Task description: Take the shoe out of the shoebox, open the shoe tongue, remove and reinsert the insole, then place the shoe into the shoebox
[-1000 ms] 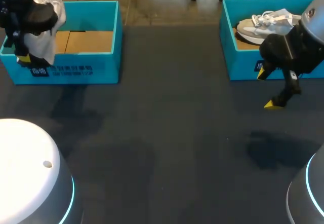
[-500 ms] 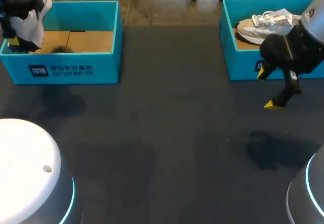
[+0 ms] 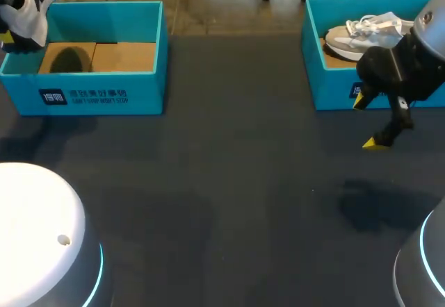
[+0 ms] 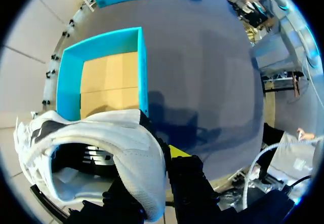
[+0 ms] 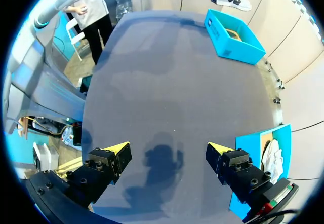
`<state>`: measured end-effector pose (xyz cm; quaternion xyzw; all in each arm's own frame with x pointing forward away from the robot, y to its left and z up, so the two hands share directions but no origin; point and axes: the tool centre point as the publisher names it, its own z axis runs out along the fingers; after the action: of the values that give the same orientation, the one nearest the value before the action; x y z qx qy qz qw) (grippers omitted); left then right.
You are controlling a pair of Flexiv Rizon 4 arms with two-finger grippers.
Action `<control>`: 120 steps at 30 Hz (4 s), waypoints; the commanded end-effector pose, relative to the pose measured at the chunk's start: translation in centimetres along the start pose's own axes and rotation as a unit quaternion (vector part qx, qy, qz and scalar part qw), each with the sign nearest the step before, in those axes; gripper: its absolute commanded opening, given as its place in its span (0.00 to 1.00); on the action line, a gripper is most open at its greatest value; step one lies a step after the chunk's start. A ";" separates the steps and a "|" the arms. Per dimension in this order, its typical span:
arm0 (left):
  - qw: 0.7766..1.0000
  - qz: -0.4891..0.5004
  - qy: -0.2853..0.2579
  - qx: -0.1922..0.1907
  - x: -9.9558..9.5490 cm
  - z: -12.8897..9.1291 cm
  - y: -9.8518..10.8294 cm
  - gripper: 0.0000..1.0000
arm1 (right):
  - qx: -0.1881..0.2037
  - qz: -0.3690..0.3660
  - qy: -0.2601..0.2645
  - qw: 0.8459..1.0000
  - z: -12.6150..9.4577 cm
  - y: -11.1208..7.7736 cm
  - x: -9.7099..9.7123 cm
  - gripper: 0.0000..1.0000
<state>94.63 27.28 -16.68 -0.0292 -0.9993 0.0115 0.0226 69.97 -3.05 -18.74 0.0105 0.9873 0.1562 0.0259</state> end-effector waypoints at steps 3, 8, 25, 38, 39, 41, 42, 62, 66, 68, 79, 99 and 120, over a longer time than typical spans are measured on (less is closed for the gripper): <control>1.000 0.011 0.017 0.004 -2.3 0.8 1.6 0.00 | 0.002 0.000 0.001 1.000 0.2 0.1 -0.2 1.00; 0.999 0.033 0.013 0.012 -3.3 1.9 1.9 0.00 | 0.002 0.000 0.001 1.000 0.2 0.1 -0.2 1.00; 0.999 0.038 0.029 -0.009 -5.0 2.8 2.5 0.00 | 0.002 0.000 0.001 1.000 0.2 0.1 -0.2 1.00; 0.946 0.320 0.024 -0.038 -5.3 1.9 1.9 0.00 | 0.002 0.000 0.001 1.000 0.2 0.1 -0.2 1.00; 0.946 0.321 0.012 -0.052 -5.5 1.9 2.2 0.00 | 0.002 0.000 0.001 1.000 0.2 0.1 -0.2 1.00; 0.930 0.361 0.025 -0.064 -6.0 1.8 2.7 0.00 | 0.002 0.000 0.001 1.000 0.2 0.1 -0.2 1.00; 0.922 0.380 0.019 -0.073 -6.2 1.6 3.1 0.00 | 0.002 0.000 0.001 1.000 0.2 0.1 -0.2 1.00; 0.688 0.698 0.016 -0.198 -8.1 0.0 7.3 0.00 | 0.002 0.000 0.001 1.000 0.2 0.1 -0.2 1.00; 0.688 0.698 0.016 -0.198 -8.1 0.0 7.3 0.00 | 0.002 0.000 0.001 1.000 0.2 0.1 -0.2 1.00; 0.688 0.698 0.016 -0.198 -8.1 0.0 7.3 0.00 | 0.002 0.000 0.001 1.000 0.2 0.1 -0.2 1.00; 0.704 0.687 0.012 -0.181 -8.5 0.4 6.9 0.00 | 0.002 0.000 0.001 1.000 0.2 0.1 -0.2 1.00; 0.711 0.685 0.029 -0.153 -11.3 3.4 5.7 0.00 | 0.002 0.000 0.001 1.000 0.2 0.1 -0.2 1.00; 0.697 0.699 0.058 -0.149 -15.4 8.5 5.0 0.00 | 0.002 0.000 0.001 1.000 0.2 0.1 -0.2 1.00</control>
<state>108.94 31.70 -25.19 -0.7234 -0.6758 -0.1319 0.0507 69.97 -3.04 -18.74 0.0104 0.9873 0.1562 0.0259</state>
